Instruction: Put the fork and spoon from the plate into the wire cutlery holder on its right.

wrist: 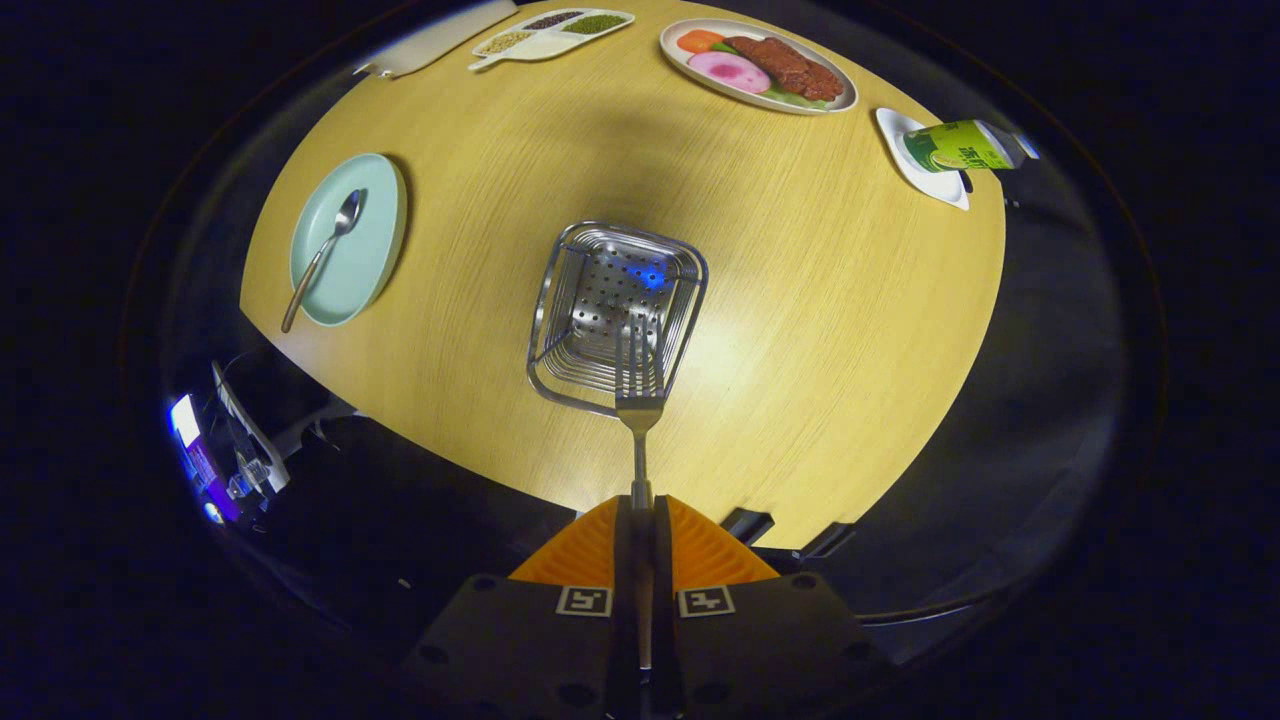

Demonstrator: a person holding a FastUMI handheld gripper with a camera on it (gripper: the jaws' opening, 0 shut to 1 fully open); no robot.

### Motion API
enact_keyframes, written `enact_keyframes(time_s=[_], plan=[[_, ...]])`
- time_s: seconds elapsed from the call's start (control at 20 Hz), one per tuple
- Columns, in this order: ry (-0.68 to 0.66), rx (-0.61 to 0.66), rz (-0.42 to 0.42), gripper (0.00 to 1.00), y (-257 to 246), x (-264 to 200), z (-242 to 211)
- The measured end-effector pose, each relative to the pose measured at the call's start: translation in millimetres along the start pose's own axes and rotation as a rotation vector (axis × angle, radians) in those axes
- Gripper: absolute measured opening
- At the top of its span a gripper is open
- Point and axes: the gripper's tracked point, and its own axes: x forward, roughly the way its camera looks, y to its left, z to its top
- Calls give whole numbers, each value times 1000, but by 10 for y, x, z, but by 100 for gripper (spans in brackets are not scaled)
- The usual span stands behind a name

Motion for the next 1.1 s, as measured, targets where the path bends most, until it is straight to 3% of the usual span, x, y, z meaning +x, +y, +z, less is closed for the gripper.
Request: enact_keyframes(time_s=[0.25, 0.4, 0.45, 0.5, 0.65, 0.9, 1.1], plan=[[54, -33, -47, 14, -8, 79, 179], [8, -21, -48, 17, 5, 71, 311], [-20, -25, -53, 22, -18, 47, 344], [-59, -24, -59, 28, -34, 14, 384], [-252, 37, -71, 58, -68, -175, 568], [-617, 166, -117, 72, 79, -783, 863], [-844, 192, -43, 73, 855, -1262, 1106]])
